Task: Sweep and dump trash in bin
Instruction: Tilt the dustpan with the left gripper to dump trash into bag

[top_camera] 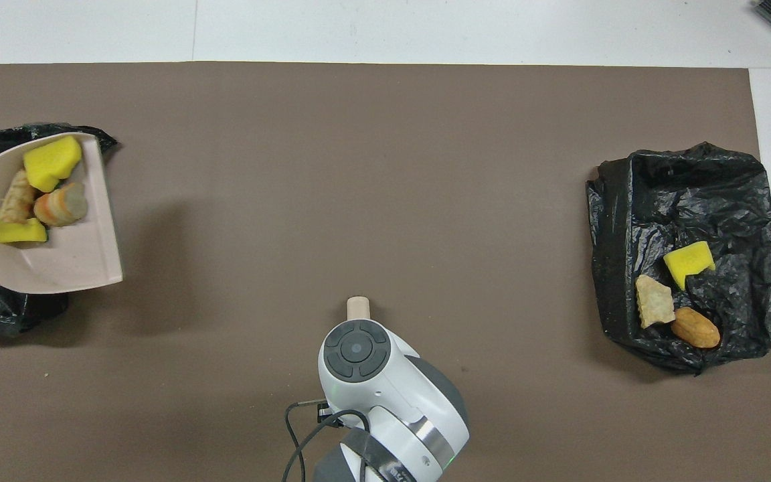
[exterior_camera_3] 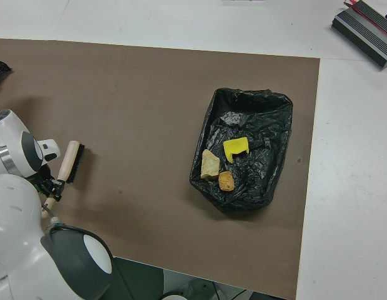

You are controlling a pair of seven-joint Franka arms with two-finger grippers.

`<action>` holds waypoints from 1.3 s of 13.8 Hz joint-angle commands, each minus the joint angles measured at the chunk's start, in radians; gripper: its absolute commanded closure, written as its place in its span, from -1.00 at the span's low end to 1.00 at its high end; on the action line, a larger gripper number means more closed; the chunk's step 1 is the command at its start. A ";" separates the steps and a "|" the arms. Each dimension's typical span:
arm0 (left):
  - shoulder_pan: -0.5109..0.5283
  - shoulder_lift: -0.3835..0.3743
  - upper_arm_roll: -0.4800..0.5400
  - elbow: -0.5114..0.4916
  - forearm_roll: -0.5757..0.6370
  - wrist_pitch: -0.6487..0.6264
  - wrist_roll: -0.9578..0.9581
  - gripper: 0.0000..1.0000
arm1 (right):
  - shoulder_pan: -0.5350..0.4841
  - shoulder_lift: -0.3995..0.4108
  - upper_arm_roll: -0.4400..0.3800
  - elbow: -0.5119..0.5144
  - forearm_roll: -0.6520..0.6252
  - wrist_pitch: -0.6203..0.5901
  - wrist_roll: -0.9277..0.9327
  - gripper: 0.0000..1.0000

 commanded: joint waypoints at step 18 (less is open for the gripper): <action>0.007 0.191 0.042 0.196 0.891 -0.013 -0.035 1.00 | -0.055 -0.002 -0.229 0.152 -0.148 0.033 -0.096 -1.00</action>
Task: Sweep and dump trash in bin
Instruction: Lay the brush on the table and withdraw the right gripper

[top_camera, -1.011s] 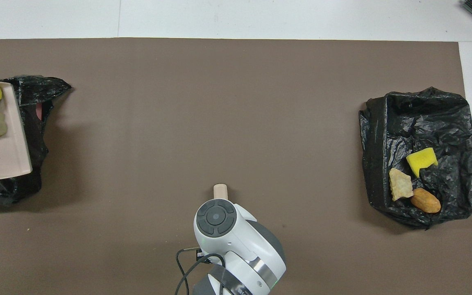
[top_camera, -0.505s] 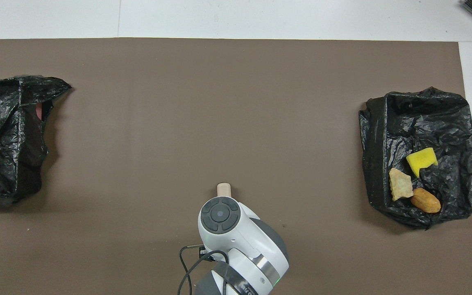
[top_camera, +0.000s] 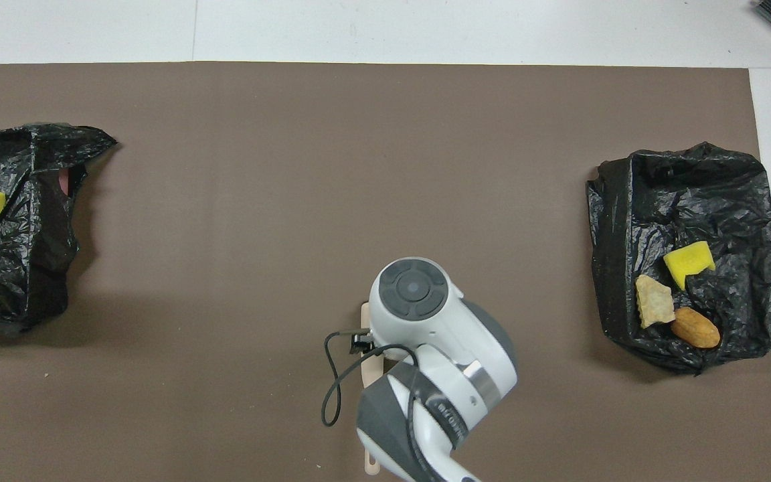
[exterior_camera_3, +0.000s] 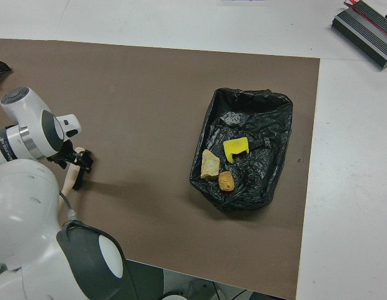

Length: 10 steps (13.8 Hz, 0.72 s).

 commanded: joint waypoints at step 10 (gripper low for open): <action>0.009 -0.088 -0.210 0.069 0.149 -0.284 -0.192 1.00 | -0.011 -0.176 -0.534 0.141 -0.075 -0.087 -0.467 -1.00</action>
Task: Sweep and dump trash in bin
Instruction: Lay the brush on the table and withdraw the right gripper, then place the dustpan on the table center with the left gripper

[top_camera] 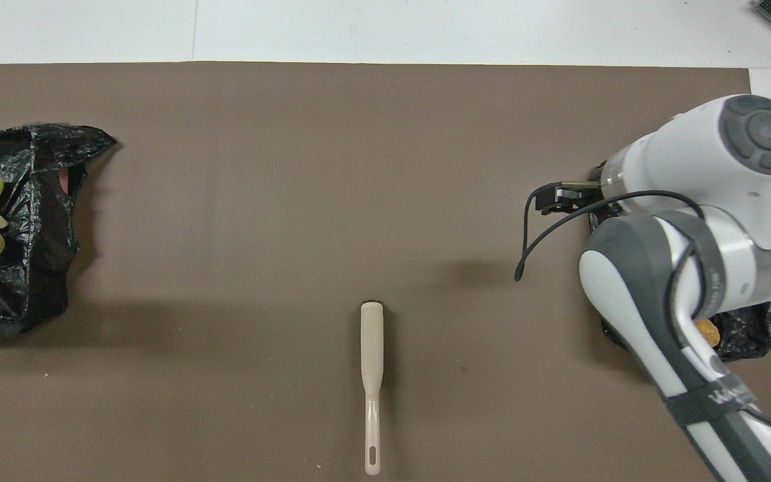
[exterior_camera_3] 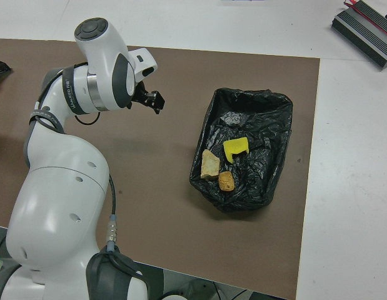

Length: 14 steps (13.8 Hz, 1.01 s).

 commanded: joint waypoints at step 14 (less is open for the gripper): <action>0.008 0.112 -0.500 -0.012 -0.732 -0.127 -1.341 1.00 | -0.048 -0.219 -0.140 0.198 -0.022 -0.479 -0.334 -1.00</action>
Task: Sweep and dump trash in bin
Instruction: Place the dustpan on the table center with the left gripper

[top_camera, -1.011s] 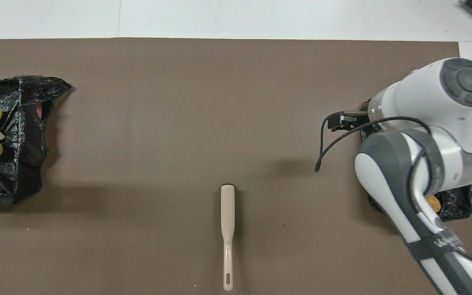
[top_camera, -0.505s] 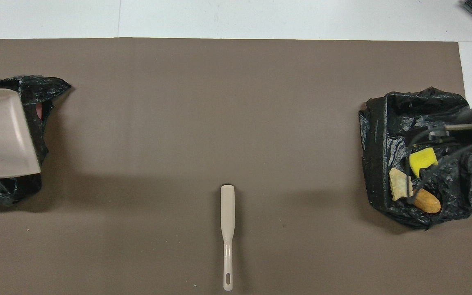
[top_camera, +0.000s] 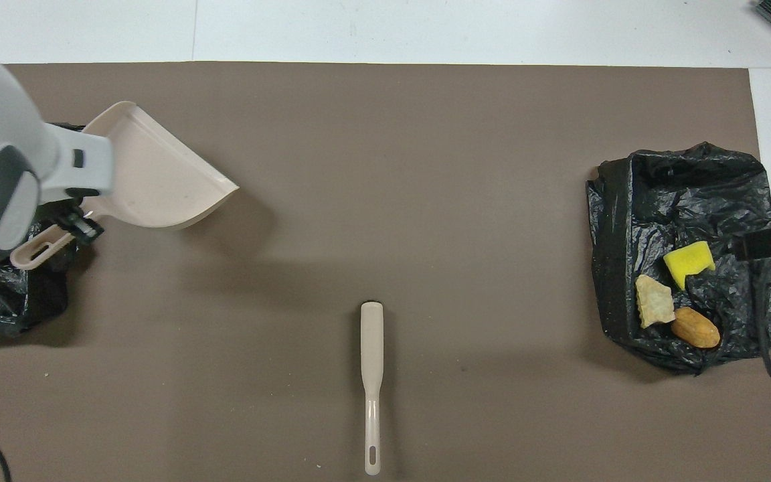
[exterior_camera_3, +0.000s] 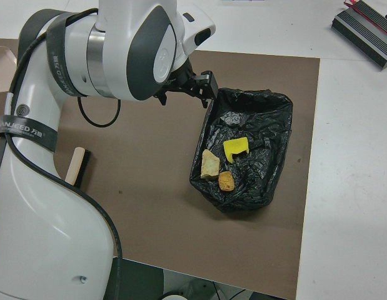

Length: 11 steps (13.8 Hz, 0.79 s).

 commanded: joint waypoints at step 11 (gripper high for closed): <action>-0.048 0.321 -0.391 0.172 -0.039 0.275 -1.061 1.00 | -0.013 -0.005 0.042 0.012 -0.014 -0.049 -0.004 -1.00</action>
